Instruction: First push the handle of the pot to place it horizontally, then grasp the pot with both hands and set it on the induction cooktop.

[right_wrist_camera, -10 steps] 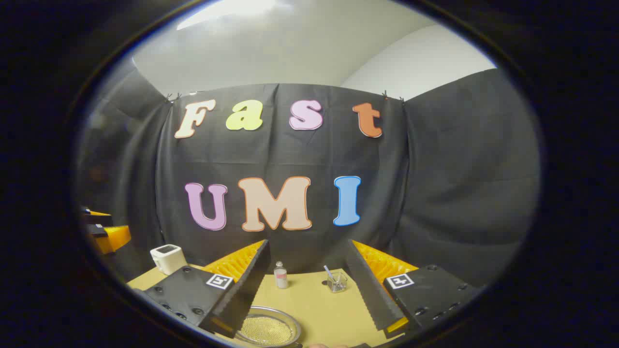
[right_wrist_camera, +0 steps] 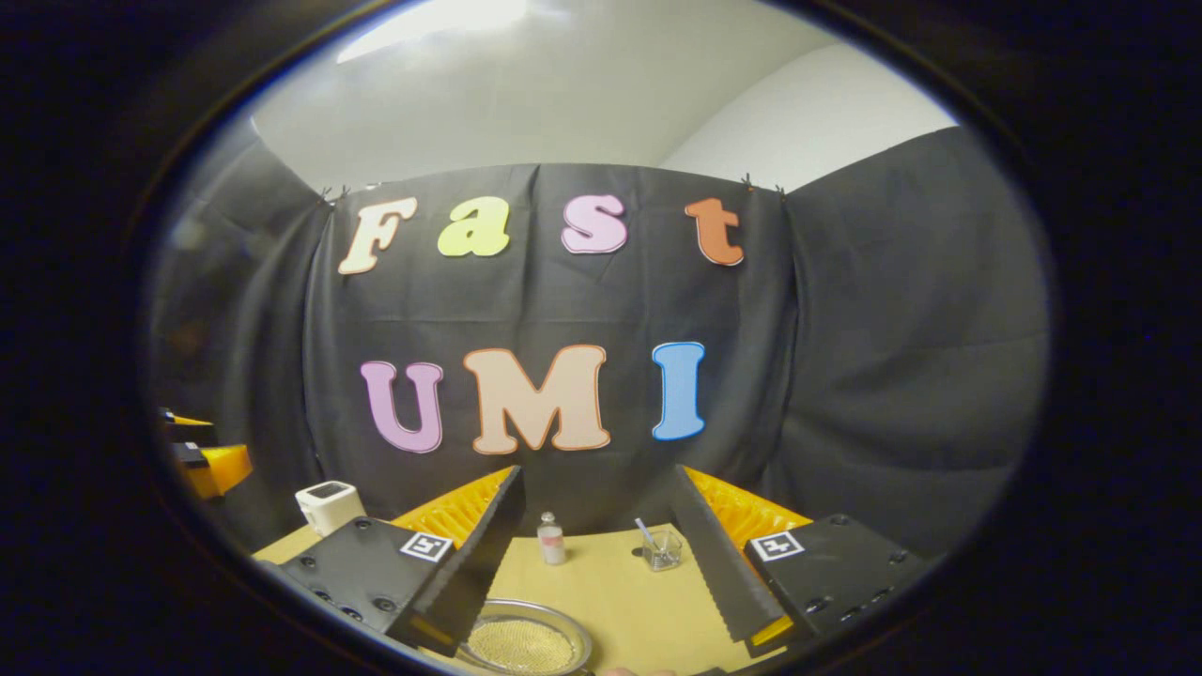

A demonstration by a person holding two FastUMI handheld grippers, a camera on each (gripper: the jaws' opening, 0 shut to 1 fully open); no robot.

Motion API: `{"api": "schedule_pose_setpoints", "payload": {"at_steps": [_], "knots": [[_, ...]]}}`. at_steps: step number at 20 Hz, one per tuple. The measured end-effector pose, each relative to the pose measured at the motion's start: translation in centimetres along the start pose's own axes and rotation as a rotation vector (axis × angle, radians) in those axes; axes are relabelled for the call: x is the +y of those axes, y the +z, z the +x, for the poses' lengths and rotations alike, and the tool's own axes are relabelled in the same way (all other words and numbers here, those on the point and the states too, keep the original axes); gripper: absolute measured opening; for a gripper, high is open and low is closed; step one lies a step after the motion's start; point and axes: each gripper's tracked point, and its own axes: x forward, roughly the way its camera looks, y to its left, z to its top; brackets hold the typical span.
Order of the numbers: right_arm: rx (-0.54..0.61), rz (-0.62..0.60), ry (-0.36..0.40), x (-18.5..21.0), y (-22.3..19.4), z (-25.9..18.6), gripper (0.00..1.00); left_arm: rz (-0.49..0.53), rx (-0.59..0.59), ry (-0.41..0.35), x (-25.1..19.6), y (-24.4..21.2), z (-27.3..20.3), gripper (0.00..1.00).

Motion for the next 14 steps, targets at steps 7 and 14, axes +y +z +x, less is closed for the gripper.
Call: {"api": "schedule_pose_setpoints", "payload": {"at_steps": [7, 14], "knots": [[0.010, -0.007, -0.008, -0.1, -0.4, -0.1, 0.99, 0.006, -0.005, 0.011, 0.5, 0.0, 0.1, 0.96], [0.021, -0.029, -0.015, -0.4, -1.1, -0.6, 0.99, 0.011, -0.022, 0.003, 0.3, 0.4, 0.0, 0.96]]}}
